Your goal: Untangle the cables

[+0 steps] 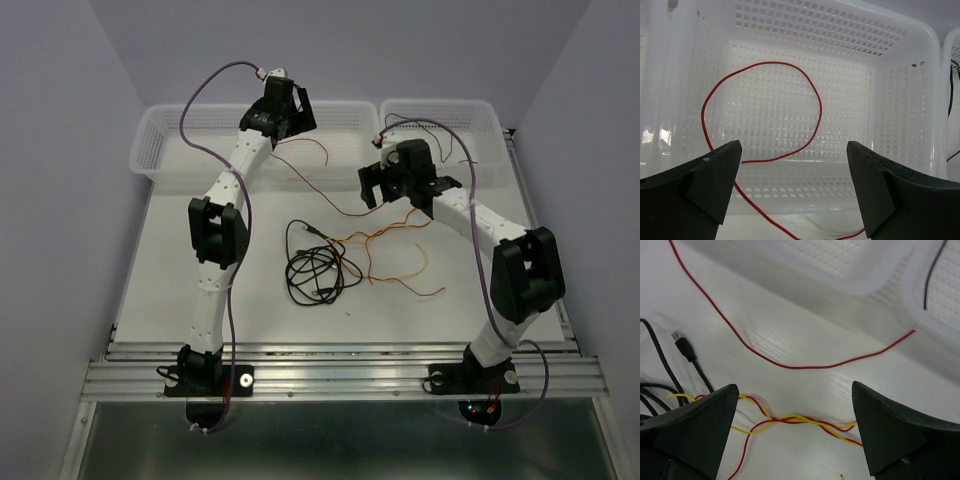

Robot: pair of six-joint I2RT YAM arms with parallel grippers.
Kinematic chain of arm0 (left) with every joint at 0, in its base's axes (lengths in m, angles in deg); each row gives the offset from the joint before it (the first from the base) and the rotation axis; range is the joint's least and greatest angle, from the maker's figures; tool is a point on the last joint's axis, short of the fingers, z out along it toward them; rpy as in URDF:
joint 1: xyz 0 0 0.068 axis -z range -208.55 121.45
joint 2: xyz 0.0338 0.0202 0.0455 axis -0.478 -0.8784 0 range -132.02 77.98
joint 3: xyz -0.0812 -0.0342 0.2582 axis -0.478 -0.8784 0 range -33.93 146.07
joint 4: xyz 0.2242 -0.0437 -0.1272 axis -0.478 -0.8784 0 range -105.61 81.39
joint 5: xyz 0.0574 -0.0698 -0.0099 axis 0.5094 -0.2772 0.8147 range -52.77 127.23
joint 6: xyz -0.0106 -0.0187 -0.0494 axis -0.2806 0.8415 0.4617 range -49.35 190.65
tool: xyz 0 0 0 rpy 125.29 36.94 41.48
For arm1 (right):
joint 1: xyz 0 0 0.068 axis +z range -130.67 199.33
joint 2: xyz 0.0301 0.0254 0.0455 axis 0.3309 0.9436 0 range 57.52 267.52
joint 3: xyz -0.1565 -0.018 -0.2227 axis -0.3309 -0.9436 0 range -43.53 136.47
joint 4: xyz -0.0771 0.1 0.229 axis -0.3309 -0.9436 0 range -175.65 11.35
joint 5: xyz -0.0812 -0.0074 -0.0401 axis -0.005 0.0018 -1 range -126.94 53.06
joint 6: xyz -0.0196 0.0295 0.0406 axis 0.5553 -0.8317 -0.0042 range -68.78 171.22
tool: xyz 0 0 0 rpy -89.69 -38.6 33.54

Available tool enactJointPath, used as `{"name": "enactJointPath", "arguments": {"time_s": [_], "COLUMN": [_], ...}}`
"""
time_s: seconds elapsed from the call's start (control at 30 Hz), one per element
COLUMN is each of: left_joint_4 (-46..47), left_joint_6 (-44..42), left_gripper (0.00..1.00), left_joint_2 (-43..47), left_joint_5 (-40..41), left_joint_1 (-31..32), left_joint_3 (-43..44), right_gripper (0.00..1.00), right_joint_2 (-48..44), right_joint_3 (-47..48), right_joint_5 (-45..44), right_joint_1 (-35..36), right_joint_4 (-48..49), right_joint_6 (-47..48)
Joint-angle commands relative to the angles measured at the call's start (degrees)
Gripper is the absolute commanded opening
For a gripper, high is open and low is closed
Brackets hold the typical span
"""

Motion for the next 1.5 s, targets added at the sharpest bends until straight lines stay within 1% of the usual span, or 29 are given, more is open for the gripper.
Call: {"name": "enactJointPath", "arguments": {"time_s": [0.0, 0.07, 0.13, 0.17, 0.2, 0.23, 0.27, 0.3, 0.33, 0.37, 0.4, 0.43, 0.47, 0.5, 0.53, 0.57, 0.6, 0.63, 0.7, 0.73, 0.8, 0.83, 0.93, 1.03, 1.13, 1.23, 1.3, 1.37, 1.47], "left_joint_4": [1.2, 1.4, 2.0, 2.3, 2.6, 3.1, 3.3, 3.8, 4.3, 4.7, 5.2, 6.6, 7.5, 8.5, 10.2, 11.1, 12.8, 13.4, 14.4, 14.5, 14.7, 15.1, 16.5, 17.4, 18.3, 18.5, 18.4, 18.3, 18.3], "left_joint_6": [-2.2, -2.6, -3.3, -4.1, -4.3, -4.7, -4.8, -4.8, -4.8, -4.9, -4.8, -4.8, -4.5, -4.0, -3.7, -3.3, -2.9, -2.3, -1.4, -0.8, 0.2, 1.2, 2.5, 3.7, 4.1, 4.0, 3.9, 3.7, 3.7], "left_gripper": [0.99, 0.99, 0.99, 0.99, 0.99, 0.99, 0.99, 0.99, 0.99, 0.99, 0.99, 0.99, 0.99, 0.99, 0.99, 0.99, 0.99, 0.99, 0.99, 0.99, 0.99, 0.99, 0.99, 0.99, 0.99, 0.99, 0.99, 0.99, 0.99], "left_joint_2": [6.6, 9.6, 12.1, 15.2, 16.7, 20.2, 22.0, 23.8, 27.7, 29.9, 31.9, 36.2, 38.5, 40.5, 42.7, 46.6, 48.5, 50.4, 55.4, 58.6, 61.6, 64.4, 68.1, 72.0, 73.3, 73.8, 73.6, 73.4, 72.9], "left_joint_5": [-2.3, -3.7, -4.8, -5.2, -5.2, -5.1, -4.6, -3.4, -2.8, -2.1, -1.2, 0.2, 0.9, 1.4, 2.3, 2.8, 3.2, 3.9, 5.3, 6.1, 7.5, 8.5, 8.4, 8.3, 8.3, 8.2, 8.4, 8.4, 8.3], "left_joint_1": [0.0, 0.0, -0.1, -0.1, -0.1, 0.0, -0.1, -0.1, -0.1, -0.1, -0.2, -0.2, -0.4, -0.5, -0.7, -0.8, -1.0, -1.2, -1.8, -2.1, -2.5, -2.7, -3.1, -3.6, -4.0, -4.2, -4.3, -4.6, -4.9], "left_joint_3": [0.5, -0.9, -4.8, -6.3, -8.2, -11.9, -13.7, -17.9, -20.4, -25.5, -25.5, -31.1, -33.8, -39.5, -42.5, -45.0, -49.6, -51.9, -57.4, -59.1, -62.2, -65.3, -71.2, -75.1, -77.4, -78.2, -78.8, -78.9, -79.1], "right_gripper": [1.0, 1.0, 1.0, 1.0, 1.0, 1.0, 1.0, 1.0, 1.0, 1.0, 1.0, 0.96, 0.92, 0.83, 0.74, 0.51, 0.44, 0.41, 0.29, 0.01, 0.01, 0.01, 0.01, 0.01, 0.01, 0.01, 0.01, 0.01, 0.01], "right_joint_2": [5.1, 8.3, 12.7, 14.1, 15.3, 17.7, 19.1, 20.4, 22.8, 23.7, 24.5, 26.0, 26.6, 27.1, 27.3, 27.3, 27.2, 27.3, 27.6, 27.6, 26.9, 25.2, 21.2, 16.7, 16.5, 19.0, 21.8, 24.3, 30.2], "right_joint_3": [2.1, 4.7, 7.0, 8.6, 9.1, 10.4, 11.2, 12.3, 13.2, 14.5, 14.9, 15.3, 15.7, 16.2, 16.1, 15.8, 15.4, 15.5, 16.1, 16.3, 16.7, 16.8, 17.5, 21.2, 27.6, 35.0, 38.0, 42.2, 48.7], "right_joint_5": [4.5, 7.0, 9.8, 12.0, 12.2, 11.5, 11.2, 11.1, 11.0, 10.4, 9.9, 8.9, 7.8, 6.9, 6.2, 3.7, 3.2, 3.2, 3.2, 2.6, 1.8, 1.0, 0.6, 0.0, -0.5, -0.7, -3.0, -5.6, -10.2], "right_joint_1": [5.3, 5.9, 6.6, 7.2, 7.2, 8.0, 8.7, 8.7, 9.3, 10.0, 10.0, 10.5, 10.5, 11.0, 11.0, 11.0, 11.0, 11.0, 11.0, 11.0, 11.6, 11.6, 12.2, 12.2, 12.2, 12.2, 12.2, 12.2, 12.2], "right_joint_4": [7.1, 7.6, 7.6, 8.5, 9.0, 9.9, 9.9, 9.4, 8.4, 8.5, 8.9, 9.3, 9.6, 10.1, 10.6, 13.7, 14.5, 14.8, 14.7, 14.6, 14.2, 13.6, 13.7, 13.8, 14.9, 17.2, 20.9, 24.1, 28.0], "right_joint_6": [11.8, 13.1, 12.2, 12.2, 12.3, 12.4, 12.3, 12.4, 12.3, 12.0, 11.7, 11.0, 10.4, 10.2, 8.6, 8.0, 7.9, 7.9, 7.3, 6.9, 6.6, 6.8, 6.5, 5.1, 4.1, 6.0, 7.6, 11.8, 13.8]}}
